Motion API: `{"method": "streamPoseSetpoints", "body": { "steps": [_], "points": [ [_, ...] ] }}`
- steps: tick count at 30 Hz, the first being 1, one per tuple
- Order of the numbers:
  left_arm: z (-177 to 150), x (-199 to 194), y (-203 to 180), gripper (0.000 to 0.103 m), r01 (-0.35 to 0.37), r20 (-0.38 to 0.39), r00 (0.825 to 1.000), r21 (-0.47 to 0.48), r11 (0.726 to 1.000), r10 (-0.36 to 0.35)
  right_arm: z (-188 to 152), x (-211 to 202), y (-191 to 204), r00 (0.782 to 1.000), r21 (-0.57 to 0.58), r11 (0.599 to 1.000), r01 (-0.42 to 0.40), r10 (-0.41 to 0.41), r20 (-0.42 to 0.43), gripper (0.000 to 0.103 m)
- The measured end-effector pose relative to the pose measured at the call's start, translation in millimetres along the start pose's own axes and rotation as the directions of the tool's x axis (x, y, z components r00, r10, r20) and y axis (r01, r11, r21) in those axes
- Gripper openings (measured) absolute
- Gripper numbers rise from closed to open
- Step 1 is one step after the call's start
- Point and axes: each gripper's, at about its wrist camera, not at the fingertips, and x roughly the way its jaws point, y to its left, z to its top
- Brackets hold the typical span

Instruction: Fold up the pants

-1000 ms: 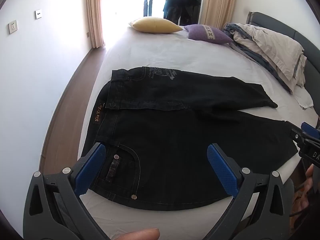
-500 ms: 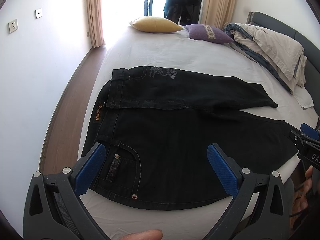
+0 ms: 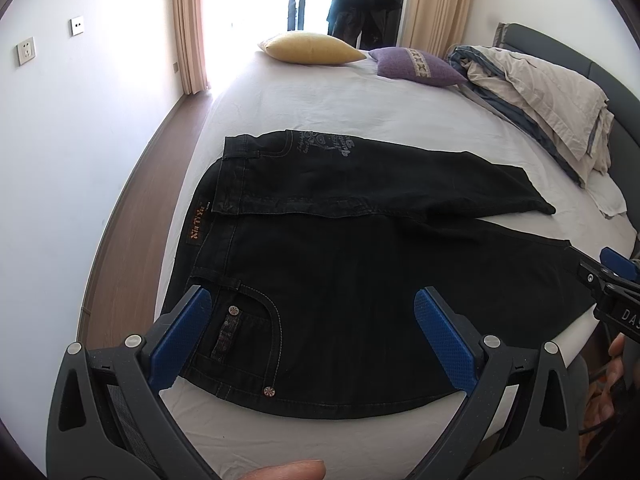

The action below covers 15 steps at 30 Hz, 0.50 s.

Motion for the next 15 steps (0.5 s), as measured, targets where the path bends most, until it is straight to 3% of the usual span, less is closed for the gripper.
{"method": "streamPoseSetpoints", "body": {
  "steps": [15],
  "points": [
    [0.0, 0.4, 0.3, 0.103, 0.001, -0.002, 1.000, -0.001, 1.000, -0.001, -6.7, 1.5, 2.3, 1.000, 0.000, 1.000, -0.003, 0.003, -0.002, 0.103]
  ]
}}
